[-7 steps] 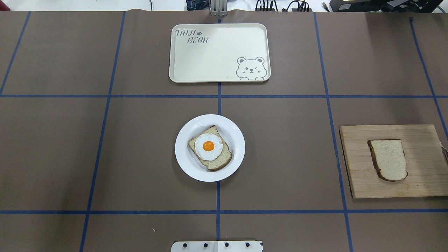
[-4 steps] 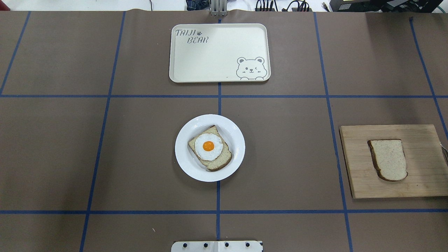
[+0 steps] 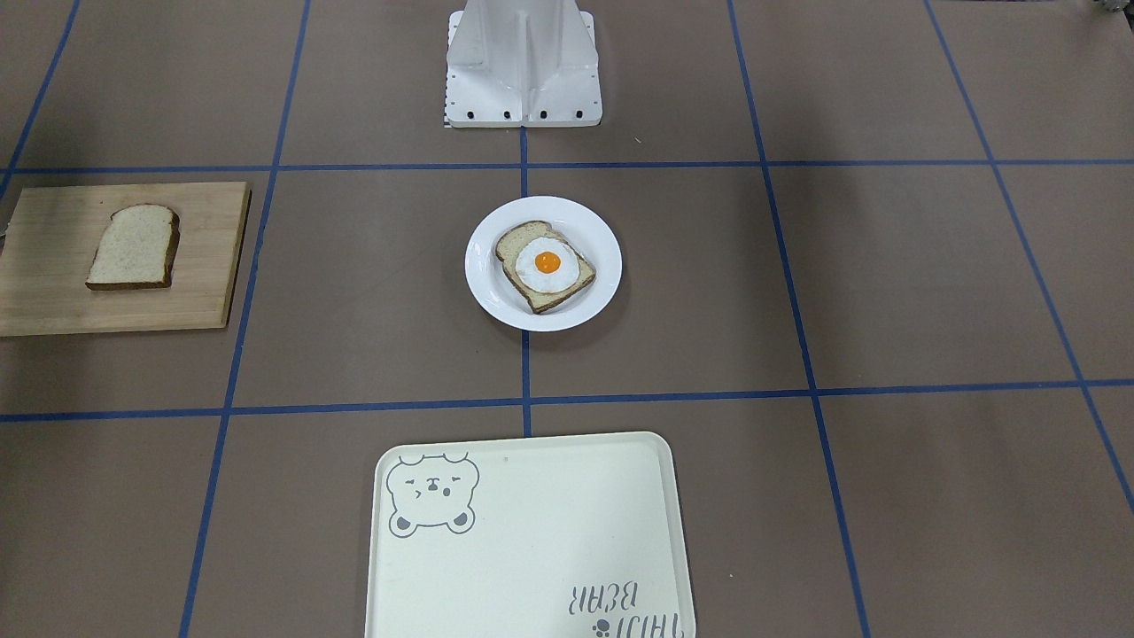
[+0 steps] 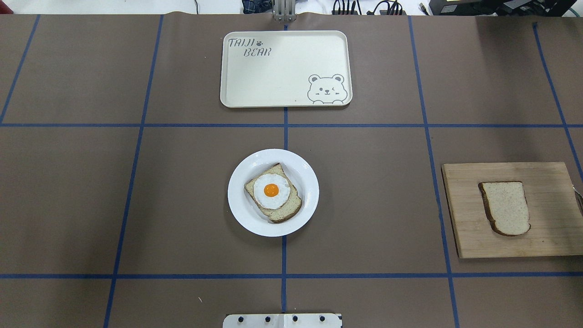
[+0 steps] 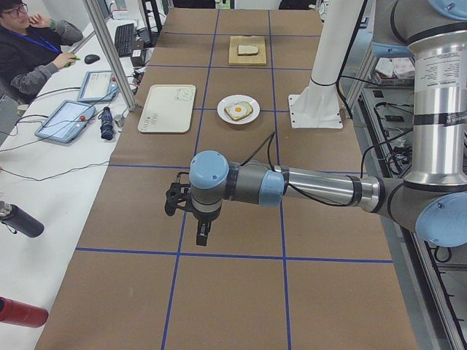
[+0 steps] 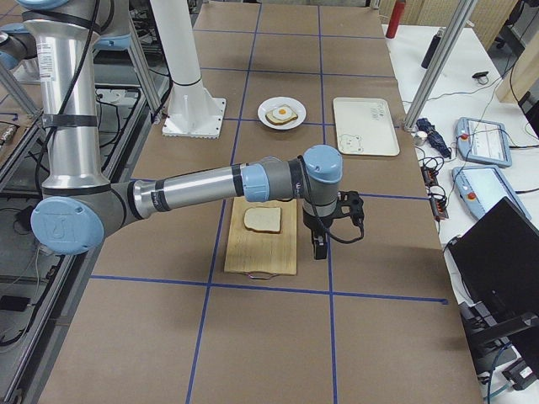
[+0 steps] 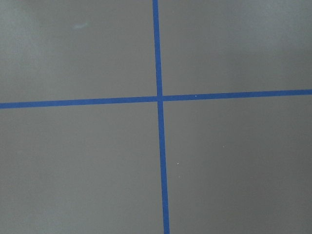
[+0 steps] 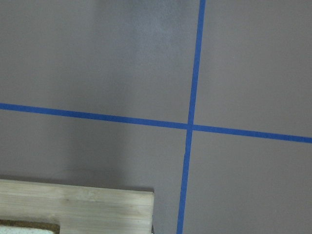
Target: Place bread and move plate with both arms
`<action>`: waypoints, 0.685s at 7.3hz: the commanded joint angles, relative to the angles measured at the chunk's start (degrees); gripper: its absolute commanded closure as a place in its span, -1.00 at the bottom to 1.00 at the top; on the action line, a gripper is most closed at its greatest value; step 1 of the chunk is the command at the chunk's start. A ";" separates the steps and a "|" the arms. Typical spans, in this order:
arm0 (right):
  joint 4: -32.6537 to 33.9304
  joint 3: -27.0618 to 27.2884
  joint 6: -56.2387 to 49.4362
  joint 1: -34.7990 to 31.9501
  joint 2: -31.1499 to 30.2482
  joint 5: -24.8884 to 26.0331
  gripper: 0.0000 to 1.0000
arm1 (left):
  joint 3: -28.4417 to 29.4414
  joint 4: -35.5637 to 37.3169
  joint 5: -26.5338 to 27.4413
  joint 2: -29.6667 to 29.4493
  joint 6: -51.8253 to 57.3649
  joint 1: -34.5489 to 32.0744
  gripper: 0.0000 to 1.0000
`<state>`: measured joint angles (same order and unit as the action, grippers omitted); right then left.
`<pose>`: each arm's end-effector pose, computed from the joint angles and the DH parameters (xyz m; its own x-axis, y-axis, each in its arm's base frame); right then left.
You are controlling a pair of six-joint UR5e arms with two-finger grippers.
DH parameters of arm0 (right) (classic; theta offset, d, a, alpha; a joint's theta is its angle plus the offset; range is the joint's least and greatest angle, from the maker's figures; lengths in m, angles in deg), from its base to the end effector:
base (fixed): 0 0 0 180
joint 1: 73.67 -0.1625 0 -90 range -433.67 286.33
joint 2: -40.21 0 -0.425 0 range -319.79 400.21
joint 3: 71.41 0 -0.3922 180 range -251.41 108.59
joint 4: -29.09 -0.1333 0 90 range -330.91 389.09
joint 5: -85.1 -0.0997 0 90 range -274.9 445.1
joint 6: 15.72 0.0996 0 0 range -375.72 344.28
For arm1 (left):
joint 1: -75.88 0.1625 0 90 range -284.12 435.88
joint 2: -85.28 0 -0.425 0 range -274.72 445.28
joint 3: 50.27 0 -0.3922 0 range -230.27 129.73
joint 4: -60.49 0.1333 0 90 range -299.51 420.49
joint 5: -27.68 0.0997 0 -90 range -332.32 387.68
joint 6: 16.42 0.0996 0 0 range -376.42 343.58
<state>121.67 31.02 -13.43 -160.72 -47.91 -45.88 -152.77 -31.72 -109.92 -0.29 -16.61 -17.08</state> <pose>0.0418 -0.5097 0.5437 0.7485 -0.1328 0.6497 0.0205 0.9839 0.1775 -0.0837 -0.4619 0.5795 0.6800 0.0935 -0.7272 0.0531 0.9830 0.1760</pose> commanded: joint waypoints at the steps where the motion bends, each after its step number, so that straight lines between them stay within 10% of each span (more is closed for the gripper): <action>1: -8.08 -0.56 0.26 -0.04 0.24 -0.07 -1.00 | 0.20 -4.54 -0.03 -1.87 -0.08 0.06 -0.96; 5: -16.37 -0.03 1.92 1.09 -0.64 -3.03 -1.00 | 2.92 -13.23 0.41 -4.17 -2.01 -0.03 -0.96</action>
<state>108.30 30.98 -12.90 -160.45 -48.37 -46.94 -149.96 -42.54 -109.58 -4.52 -18.00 -17.11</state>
